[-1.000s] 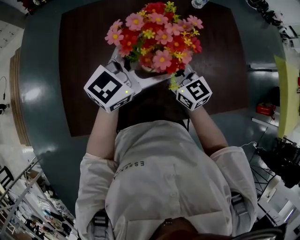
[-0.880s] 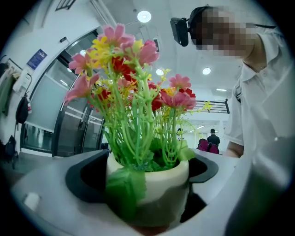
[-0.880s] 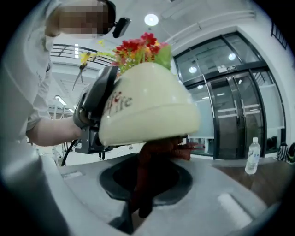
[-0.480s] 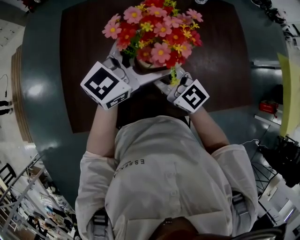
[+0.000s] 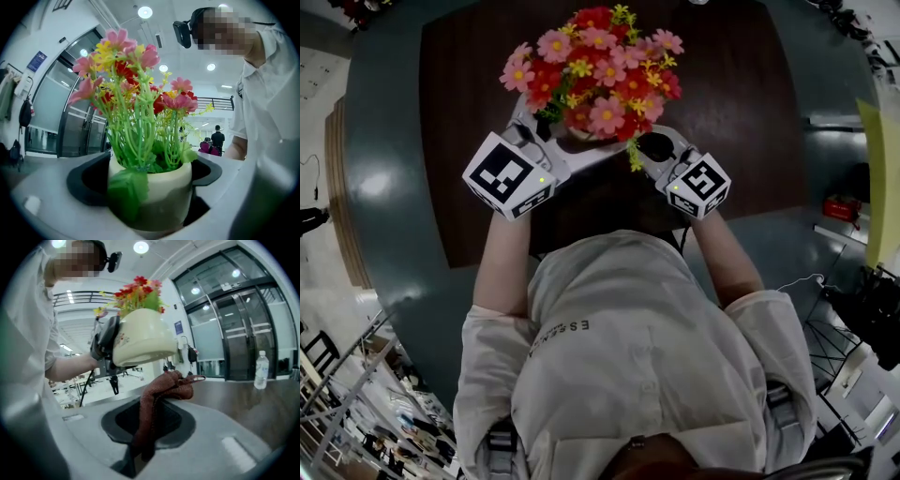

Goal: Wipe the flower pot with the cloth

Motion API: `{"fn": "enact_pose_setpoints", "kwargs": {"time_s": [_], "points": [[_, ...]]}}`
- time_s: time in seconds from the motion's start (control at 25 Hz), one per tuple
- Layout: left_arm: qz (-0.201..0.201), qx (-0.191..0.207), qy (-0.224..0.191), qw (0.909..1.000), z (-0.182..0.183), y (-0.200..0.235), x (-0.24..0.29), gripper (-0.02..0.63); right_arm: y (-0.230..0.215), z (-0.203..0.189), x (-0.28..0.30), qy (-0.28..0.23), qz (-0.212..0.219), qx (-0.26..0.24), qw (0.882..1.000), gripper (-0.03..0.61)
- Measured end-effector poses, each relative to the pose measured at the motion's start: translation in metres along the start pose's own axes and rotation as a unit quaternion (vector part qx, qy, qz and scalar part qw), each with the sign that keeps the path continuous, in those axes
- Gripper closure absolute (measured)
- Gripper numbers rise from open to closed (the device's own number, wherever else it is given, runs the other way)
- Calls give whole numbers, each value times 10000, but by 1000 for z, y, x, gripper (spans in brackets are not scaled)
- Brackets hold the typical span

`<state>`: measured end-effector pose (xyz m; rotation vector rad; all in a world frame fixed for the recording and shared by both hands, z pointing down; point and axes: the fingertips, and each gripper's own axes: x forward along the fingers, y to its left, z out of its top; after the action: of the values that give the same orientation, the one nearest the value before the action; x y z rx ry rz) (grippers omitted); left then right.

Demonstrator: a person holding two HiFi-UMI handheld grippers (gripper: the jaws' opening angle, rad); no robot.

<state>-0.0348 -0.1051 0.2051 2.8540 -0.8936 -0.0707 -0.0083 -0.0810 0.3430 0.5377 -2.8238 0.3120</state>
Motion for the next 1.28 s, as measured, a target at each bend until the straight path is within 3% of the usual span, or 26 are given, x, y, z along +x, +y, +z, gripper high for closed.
{"fn": "enact_pose_setpoints", "kwargs": {"time_s": [0.12, 0.24, 0.4, 0.56, 0.76, 0.88, 1.12, 1.28], "points": [[-12, 10, 186, 9998, -24, -1, -4, 83, -35, -18, -25, 346, -819, 318, 9955, 528], [-33, -59, 404, 9992, -51, -6, -9, 83, -48, -2, -45, 94, -1173, 442, 9921, 528], [-99, -247, 652, 9975, -94, -15, -13, 83, -37, 17, -44, -151, -946, 457, 9944, 528], [-162, -431, 795, 9958, -132, -27, -11, 83, -21, -4, -37, 171, -673, 244, 9973, 528], [-73, -53, 980, 9951, -172, -24, 3, 83, -28, -36, -32, 394, -504, 511, 9966, 529], [-11, 10, 1027, 9947, -190, -19, 6, 84, -35, -52, -26, 483, -528, 713, 9949, 529], [-101, 220, 1502, 9884, -229, -12, 7, 83, -41, -78, -12, 677, -534, 968, 9916, 529], [-125, 253, 1478, 9886, -243, -9, 13, 83, -48, -89, -9, 778, -445, 1004, 9909, 529]]}}
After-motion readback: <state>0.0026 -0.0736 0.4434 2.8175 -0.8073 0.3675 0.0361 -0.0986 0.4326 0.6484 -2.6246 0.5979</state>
